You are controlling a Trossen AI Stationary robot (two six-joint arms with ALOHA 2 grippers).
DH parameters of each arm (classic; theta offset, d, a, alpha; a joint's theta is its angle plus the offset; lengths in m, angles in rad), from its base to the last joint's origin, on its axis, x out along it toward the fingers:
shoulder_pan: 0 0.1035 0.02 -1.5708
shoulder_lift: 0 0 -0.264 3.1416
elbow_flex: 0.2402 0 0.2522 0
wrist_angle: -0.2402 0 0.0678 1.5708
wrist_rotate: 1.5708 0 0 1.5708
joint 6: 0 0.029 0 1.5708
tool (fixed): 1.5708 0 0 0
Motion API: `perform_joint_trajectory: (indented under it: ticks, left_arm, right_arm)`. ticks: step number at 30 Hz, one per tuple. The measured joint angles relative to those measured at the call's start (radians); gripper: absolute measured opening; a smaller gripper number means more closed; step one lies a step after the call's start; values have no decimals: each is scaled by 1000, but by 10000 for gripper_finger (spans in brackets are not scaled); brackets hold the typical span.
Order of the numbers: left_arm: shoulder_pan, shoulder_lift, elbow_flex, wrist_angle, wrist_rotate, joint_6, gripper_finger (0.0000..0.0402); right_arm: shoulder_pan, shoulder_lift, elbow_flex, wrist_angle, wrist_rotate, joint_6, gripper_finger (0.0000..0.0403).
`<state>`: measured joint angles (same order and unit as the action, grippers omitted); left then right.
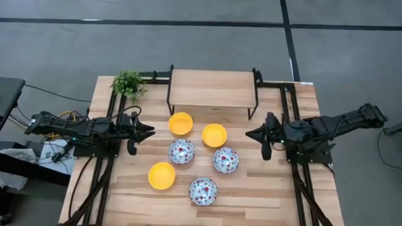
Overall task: Pick & Place Mini bowls
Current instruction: Put the top right white patterned bowl on the shelf
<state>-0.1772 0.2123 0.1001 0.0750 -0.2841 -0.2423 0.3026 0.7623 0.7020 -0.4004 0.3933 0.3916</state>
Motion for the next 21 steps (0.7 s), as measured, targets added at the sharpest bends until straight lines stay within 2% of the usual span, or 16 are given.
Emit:
perform_joint_trajectory:
  ticks: [7, 15, 21]
  left_arm:
    - [0, 0, 0, 0, 0, 2, 97]
    - [0, 0, 0, 0, 0, 2, 97]
    - [0, 0, 0, 0, 0, 1, 97]
  right_arm:
    - [24, 165, 190, -152, 0, -2, 0]
    - [32, 338, 330, -290, -8, 0, 0]
    - [24, 418, 359, -409, -136, 29, 0]
